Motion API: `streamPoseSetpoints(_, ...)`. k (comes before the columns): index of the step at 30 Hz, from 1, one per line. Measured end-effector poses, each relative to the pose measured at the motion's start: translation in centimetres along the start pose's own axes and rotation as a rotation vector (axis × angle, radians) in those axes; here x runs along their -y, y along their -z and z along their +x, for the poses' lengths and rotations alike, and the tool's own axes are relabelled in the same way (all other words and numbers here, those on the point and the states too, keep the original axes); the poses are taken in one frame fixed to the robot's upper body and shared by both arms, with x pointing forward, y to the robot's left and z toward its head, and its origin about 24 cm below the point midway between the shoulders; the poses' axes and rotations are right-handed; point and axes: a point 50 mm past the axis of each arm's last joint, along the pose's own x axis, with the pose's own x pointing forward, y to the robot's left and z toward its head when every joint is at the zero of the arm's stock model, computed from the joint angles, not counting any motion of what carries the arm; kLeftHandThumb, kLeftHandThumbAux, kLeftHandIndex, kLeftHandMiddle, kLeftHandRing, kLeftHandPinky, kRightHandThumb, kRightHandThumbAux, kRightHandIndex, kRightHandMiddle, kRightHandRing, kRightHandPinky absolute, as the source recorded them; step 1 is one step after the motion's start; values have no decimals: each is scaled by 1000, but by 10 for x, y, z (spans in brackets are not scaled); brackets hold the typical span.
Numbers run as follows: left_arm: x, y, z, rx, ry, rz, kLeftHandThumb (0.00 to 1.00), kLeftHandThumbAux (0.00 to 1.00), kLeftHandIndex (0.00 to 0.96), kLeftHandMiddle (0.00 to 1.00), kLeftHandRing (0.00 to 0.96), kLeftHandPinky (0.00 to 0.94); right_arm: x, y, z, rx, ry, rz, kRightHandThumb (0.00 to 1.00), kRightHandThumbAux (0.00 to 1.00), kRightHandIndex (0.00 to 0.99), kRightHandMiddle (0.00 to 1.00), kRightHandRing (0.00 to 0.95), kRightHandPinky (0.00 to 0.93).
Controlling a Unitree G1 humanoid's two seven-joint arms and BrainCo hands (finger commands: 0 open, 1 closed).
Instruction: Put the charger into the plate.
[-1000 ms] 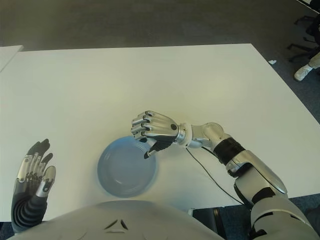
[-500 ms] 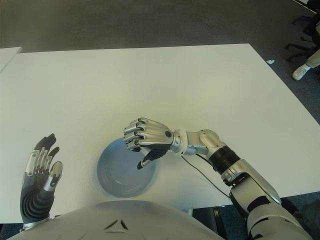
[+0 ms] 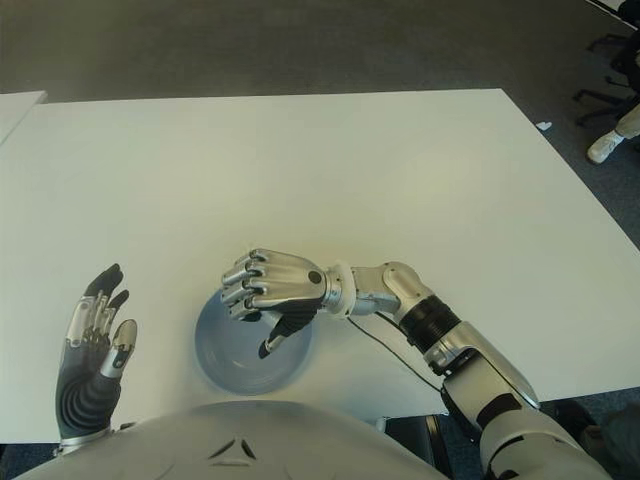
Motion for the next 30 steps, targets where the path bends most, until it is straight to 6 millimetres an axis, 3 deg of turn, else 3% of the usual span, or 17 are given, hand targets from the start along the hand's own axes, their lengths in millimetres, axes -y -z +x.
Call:
streamPoseSetpoints(23, 18, 6, 8, -16, 49, -29, 472, 435, 78, 78, 61, 100, -9, -10, 6, 35, -300, 81, 441, 800, 834, 920, 890, 879)
streamPoseSetpoints(30, 22, 7, 12, -17, 46, -37, 423, 399, 93, 64, 34, 45, -12, -13, 9, 6, -401, 89, 424, 808, 839, 925, 885, 866)
